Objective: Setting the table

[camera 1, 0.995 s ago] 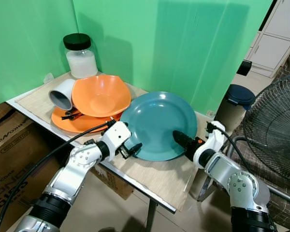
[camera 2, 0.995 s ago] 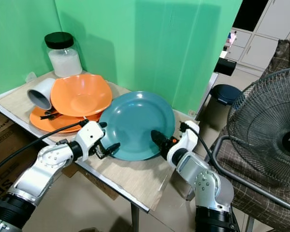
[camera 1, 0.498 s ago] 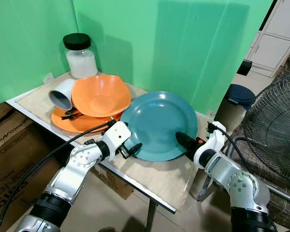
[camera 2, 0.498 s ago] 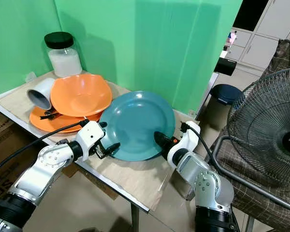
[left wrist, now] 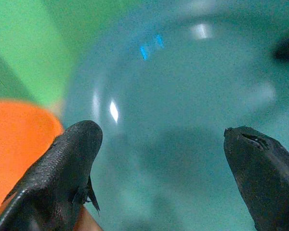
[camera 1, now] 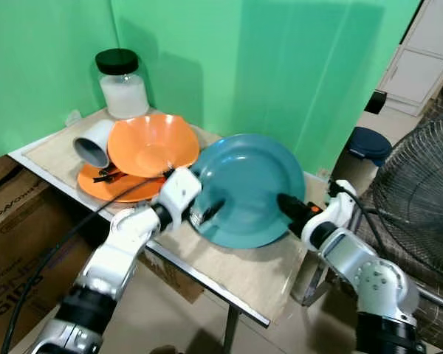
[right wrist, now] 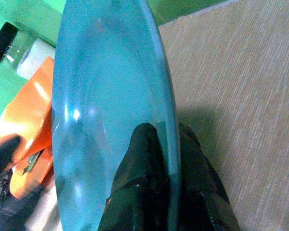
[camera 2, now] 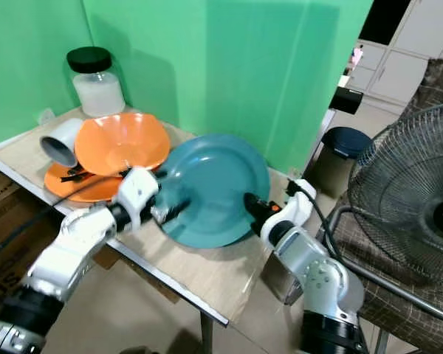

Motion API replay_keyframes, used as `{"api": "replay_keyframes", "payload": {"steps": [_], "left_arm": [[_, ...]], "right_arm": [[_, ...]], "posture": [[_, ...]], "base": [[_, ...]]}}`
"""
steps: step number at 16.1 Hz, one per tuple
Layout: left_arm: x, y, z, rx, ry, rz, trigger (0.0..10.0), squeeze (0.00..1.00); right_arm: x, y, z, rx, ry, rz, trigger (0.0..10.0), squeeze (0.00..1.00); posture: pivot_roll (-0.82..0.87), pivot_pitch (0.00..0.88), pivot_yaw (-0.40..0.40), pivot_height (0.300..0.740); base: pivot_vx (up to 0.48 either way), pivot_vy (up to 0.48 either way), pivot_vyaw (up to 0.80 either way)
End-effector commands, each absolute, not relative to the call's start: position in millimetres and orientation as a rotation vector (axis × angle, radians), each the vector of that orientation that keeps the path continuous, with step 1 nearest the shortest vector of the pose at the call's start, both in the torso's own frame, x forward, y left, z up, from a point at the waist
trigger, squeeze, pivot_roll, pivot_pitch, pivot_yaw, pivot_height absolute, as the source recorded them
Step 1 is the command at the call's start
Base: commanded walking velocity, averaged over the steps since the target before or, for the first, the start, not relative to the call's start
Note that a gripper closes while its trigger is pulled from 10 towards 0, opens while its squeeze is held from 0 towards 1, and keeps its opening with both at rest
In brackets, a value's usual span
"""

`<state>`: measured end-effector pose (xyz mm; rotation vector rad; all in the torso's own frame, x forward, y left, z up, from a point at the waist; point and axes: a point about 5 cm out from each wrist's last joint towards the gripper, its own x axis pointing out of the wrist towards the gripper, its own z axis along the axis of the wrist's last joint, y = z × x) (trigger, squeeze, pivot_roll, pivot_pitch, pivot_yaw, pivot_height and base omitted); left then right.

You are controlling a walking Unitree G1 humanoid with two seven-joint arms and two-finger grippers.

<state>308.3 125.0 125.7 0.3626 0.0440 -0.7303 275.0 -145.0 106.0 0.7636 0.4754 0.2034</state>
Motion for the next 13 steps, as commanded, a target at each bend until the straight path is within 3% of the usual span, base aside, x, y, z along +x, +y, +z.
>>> {"api": "replay_keyframes", "payload": {"steps": [1,8,13], "left_arm": [[312.0,121.3,146.4,0.331,-0.037,-0.729,10.0,0.0],[303.4,117.0,188.8,0.276,-0.19,-0.69,10.0,0.0],[303.4,117.0,188.8,0.276,-0.19,-0.69,10.0,0.0]], "right_arm": [[273.3,-152.8,117.8,0.766,0.417,0.214,0.0,0.0],[247.9,-187.5,150.0,0.708,0.209,0.263,0.0,0.0],[247.9,-187.5,150.0,0.708,0.209,0.263,0.0,0.0]], "posture": [[0.07,0.0,-0.03,0.74],[0.07,0.0,-0.02,0.74],[0.07,0.0,-0.02,0.74]], "base": [[0.0,0.0,0.0],[0.0,0.0,0.0],[0.0,0.0,0.0]]}}
